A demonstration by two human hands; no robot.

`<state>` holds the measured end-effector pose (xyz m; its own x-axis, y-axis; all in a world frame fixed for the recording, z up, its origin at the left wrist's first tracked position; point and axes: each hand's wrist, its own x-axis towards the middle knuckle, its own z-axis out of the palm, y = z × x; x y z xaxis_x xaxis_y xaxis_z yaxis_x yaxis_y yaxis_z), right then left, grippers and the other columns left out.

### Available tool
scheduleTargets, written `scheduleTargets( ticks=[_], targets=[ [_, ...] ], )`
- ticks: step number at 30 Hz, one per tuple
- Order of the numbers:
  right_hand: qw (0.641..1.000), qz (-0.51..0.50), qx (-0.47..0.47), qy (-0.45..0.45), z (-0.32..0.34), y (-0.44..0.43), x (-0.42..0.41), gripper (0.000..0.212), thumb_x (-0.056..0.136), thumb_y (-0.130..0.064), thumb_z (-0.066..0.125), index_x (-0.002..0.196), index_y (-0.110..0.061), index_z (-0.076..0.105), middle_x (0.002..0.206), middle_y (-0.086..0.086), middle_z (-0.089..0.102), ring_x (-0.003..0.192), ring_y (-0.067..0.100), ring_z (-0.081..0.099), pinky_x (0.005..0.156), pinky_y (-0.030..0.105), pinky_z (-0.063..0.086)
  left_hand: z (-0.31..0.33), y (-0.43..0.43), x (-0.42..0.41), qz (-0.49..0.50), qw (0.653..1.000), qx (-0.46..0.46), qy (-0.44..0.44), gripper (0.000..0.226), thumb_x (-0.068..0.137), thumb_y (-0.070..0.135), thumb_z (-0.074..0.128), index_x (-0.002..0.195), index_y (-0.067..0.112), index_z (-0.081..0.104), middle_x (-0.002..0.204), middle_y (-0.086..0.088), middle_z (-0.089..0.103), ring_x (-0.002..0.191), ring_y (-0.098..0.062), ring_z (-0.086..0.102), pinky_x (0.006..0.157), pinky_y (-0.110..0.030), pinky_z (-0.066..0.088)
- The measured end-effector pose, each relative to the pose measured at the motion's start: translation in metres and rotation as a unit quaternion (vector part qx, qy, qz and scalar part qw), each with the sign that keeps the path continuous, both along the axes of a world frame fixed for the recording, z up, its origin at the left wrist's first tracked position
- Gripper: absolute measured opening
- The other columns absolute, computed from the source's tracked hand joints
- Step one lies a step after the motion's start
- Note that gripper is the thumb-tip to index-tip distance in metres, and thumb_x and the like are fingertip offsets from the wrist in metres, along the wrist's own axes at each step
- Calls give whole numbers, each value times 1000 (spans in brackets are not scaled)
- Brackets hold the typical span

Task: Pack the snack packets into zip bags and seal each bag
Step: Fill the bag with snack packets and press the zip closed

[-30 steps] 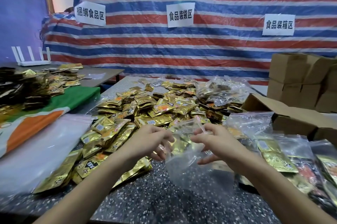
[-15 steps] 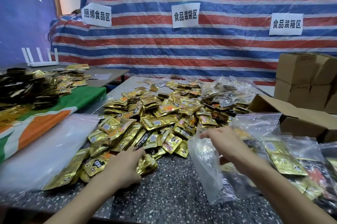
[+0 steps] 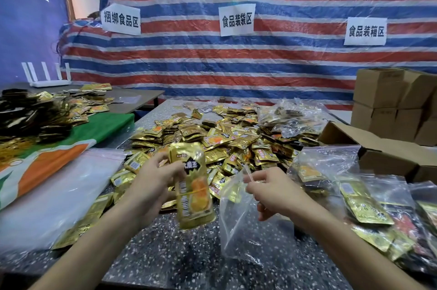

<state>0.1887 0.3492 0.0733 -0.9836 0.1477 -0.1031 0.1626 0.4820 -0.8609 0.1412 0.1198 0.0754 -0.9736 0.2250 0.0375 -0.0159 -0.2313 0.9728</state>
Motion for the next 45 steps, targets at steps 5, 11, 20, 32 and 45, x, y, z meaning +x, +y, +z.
scheduleTargets(
  ticks=[5,11,20,32,45],
  targets=[
    [999,19,50,4,0,-10,-1,24,92,-9,50,108,-13,69,57,3,55,46,16,62,55,38,61,22,26,22,34,989,133,63,26,78,-8,59,83,14,48,70,2,57,63,-11,57,48,-22,51],
    [999,0,22,29,7,-14,-2,26,91,-4,56,74,14,62,52,7,52,42,17,59,54,44,62,21,49,34,87,975,142,146,46,81,-13,58,69,32,61,64,12,57,61,-5,54,55,-22,52],
    [981,-44,-188,33,18,-11,-2,19,90,3,62,71,4,62,49,7,50,39,17,50,43,25,50,-1,45,33,130,968,-14,214,47,83,-5,66,96,40,61,84,7,69,74,-6,64,68,-21,56],
    [957,-17,-262,120,19,-25,-6,21,97,4,54,92,1,74,59,12,52,43,13,51,42,26,48,8,44,18,67,940,-292,166,46,71,31,86,115,36,70,124,4,54,119,-17,47,97,-34,44],
    [946,-100,-215,223,45,-7,1,27,94,-5,60,77,-10,80,46,-1,45,39,10,42,37,22,40,49,40,1,-24,979,-176,100,1,84,-8,70,84,-9,70,87,-20,70,47,-13,65,46,-19,51]
  ],
)
